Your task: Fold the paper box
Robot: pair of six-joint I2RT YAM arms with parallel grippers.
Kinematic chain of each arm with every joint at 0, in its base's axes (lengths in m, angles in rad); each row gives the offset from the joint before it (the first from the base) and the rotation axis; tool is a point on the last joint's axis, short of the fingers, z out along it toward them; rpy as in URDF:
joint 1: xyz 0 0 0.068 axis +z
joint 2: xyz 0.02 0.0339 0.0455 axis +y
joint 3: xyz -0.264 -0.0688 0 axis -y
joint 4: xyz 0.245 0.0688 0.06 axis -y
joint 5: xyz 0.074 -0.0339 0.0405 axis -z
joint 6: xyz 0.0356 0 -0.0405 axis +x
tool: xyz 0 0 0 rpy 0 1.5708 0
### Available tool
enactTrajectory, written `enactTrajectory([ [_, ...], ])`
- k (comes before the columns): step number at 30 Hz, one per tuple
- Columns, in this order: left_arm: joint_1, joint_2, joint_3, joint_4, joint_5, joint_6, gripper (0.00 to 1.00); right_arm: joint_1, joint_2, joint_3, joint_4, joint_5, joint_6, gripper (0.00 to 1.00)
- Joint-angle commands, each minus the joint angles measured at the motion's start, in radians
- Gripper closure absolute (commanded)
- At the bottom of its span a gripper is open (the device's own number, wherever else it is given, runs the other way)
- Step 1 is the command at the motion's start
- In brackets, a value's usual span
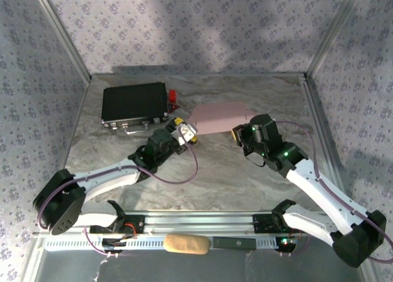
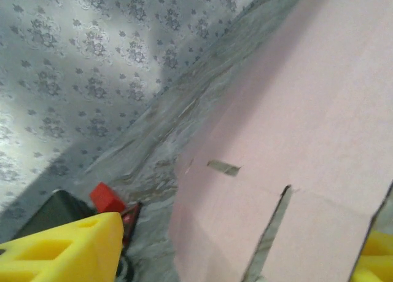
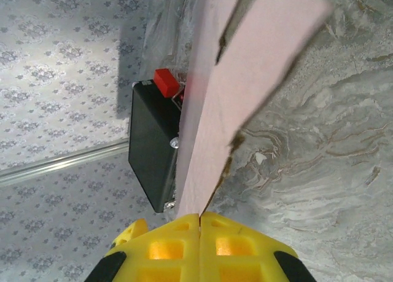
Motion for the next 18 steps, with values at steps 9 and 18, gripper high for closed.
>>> enactTrajectory([
  [9, -0.013, -0.039, 0.157, -0.209, 0.116, -0.05, 0.99, -0.104, -0.007, 0.169, -0.095, -0.082, -0.14, 0.78],
  [18, -0.013, -0.063, 0.656, -0.952, 0.214, -0.437, 1.0, -0.149, 0.007, 0.586, -0.349, -0.068, -0.37, 0.38],
])
